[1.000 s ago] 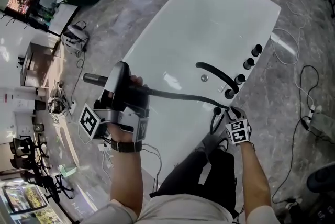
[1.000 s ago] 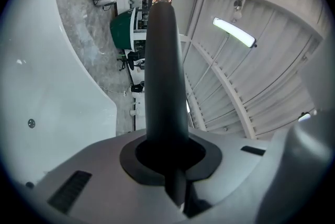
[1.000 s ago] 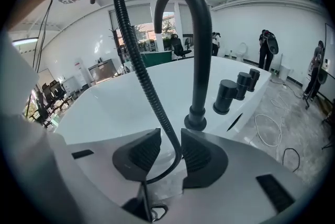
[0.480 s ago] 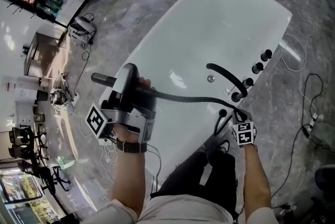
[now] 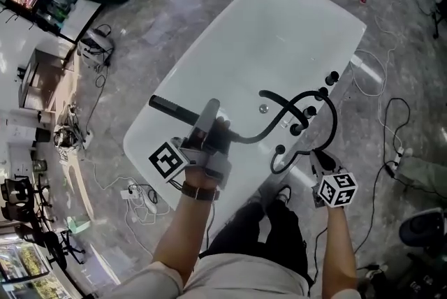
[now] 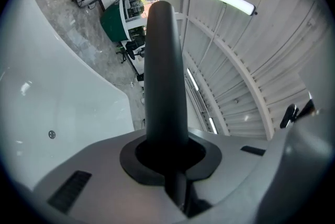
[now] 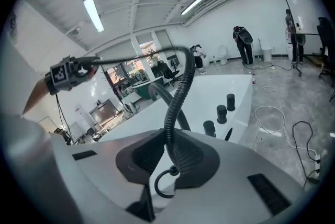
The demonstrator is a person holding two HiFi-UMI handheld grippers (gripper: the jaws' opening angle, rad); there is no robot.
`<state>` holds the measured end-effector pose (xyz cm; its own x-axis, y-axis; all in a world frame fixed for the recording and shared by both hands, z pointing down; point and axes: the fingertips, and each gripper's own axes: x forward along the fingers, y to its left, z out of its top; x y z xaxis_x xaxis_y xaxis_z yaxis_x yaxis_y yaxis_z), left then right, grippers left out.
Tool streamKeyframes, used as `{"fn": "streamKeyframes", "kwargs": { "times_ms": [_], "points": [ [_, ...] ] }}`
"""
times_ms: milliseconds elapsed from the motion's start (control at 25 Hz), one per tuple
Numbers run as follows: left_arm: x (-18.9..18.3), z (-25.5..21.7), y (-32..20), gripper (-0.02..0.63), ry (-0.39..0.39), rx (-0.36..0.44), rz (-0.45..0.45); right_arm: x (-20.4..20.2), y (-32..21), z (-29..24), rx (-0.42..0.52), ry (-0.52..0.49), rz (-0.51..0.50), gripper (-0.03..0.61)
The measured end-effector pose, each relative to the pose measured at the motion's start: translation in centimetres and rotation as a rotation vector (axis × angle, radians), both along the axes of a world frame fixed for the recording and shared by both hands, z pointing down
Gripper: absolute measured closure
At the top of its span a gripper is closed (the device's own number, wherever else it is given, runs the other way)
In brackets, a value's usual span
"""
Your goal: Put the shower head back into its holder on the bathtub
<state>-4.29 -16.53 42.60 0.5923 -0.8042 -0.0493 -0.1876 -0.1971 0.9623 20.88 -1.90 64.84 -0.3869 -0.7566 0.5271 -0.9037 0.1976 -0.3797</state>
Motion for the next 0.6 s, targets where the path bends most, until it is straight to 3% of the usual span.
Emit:
{"fn": "streamKeyframes", "kwargs": {
  "times_ms": [360,600],
  "points": [
    [2.9,-0.5,2.8,0.574,-0.098,0.040,0.081,0.0,0.2,-13.3,0.203,-0.222,0.024,0.517],
    [4.1,-1.7,3.7,0.574,-0.365,0.210,0.116,0.6,-0.4,-21.1,0.295,-0.329,0.020,0.517]
  ]
}}
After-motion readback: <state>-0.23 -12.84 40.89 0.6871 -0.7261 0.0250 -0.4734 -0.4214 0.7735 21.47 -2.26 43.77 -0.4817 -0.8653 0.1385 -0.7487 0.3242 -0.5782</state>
